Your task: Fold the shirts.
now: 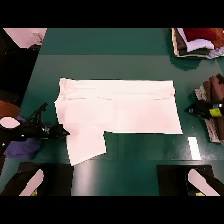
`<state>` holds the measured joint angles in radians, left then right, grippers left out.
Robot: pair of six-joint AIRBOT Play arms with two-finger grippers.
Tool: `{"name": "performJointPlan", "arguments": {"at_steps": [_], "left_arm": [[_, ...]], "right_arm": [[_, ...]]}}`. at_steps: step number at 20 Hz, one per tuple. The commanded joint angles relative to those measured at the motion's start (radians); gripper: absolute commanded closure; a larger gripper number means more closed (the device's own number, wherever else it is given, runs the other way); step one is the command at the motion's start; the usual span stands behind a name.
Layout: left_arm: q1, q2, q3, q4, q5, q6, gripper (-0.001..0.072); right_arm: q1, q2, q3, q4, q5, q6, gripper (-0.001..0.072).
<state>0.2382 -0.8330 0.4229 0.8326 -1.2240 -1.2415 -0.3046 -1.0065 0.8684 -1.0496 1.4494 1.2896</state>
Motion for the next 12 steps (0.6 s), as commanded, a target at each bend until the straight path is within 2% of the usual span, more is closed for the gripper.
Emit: {"name": "performJointPlan", "arguments": {"at_steps": [1, 7, 12], "left_arm": [[0.000, 0.001, 0.073, -0.006, -0.046, 0.019, 0.0684], [0.000, 0.001, 0.080, -0.004, -0.043, 0.019, 0.0683], [0.000, 0.001, 0.080, -0.004, -0.039, 0.019, 0.0683]], "right_arm": [[-0.117, 0.007, -0.158, -0.049, -0.016, -0.035, 0.0324], [-0.243, -0.154, -0.254, -0.041, -0.049, -0.045, 0.0325], [-0.231, -0.210, -0.253, 0.048, -0.108, -0.050, 0.0327]]}}
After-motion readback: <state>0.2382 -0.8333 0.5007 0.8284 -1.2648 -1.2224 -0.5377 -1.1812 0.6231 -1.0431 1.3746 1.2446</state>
